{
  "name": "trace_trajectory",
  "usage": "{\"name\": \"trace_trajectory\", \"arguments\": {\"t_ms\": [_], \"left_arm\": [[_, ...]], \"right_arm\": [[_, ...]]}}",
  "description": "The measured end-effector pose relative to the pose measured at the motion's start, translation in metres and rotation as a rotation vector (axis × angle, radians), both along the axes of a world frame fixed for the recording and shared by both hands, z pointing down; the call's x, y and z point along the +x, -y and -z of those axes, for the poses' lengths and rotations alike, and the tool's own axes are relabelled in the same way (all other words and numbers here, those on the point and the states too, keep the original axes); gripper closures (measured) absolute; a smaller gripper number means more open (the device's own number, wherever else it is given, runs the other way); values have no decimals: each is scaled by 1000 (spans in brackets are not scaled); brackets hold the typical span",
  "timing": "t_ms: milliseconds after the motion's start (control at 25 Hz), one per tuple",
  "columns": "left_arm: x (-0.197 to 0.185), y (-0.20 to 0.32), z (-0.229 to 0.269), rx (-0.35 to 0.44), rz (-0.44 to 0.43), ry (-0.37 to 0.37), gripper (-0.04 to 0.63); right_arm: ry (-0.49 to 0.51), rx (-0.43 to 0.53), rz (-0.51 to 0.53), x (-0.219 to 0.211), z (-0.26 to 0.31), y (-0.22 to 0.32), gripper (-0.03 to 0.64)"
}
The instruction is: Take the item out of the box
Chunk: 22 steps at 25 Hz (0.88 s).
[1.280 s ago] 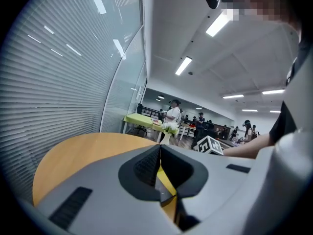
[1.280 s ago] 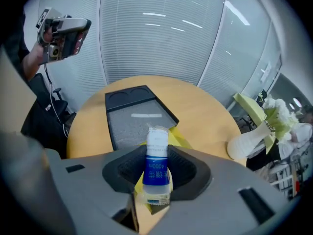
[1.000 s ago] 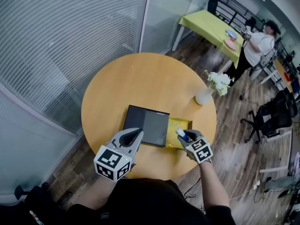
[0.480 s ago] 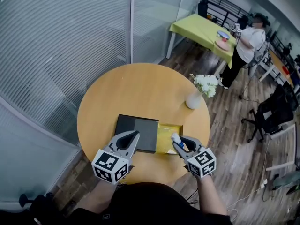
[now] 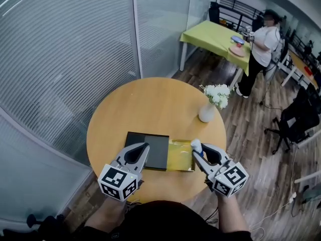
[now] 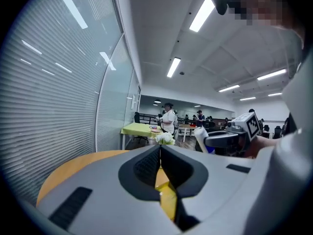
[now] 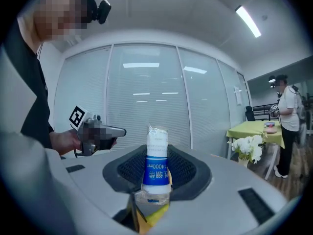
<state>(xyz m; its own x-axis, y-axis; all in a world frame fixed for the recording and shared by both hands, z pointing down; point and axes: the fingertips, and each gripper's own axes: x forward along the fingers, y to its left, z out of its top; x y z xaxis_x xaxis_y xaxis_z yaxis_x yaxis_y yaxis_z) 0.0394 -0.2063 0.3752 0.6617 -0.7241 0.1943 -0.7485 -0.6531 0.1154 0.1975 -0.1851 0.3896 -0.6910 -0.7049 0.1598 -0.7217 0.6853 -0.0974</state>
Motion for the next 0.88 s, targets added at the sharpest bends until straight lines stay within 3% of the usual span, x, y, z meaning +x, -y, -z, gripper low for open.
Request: {"name": "trace_trajectory", "arguments": {"t_ms": [240,440,880], "left_arm": [[7,0,37,72,-10,-22,581],[9,-5,40,89,-2,-28,581],[2,-12,12,29,34,-37,581]], "right_arm": [[94,133,-8,7,56,0,478],[160,234,-30,5,82,-7,479],[174,183,-10,-13,53,-15,480]]}}
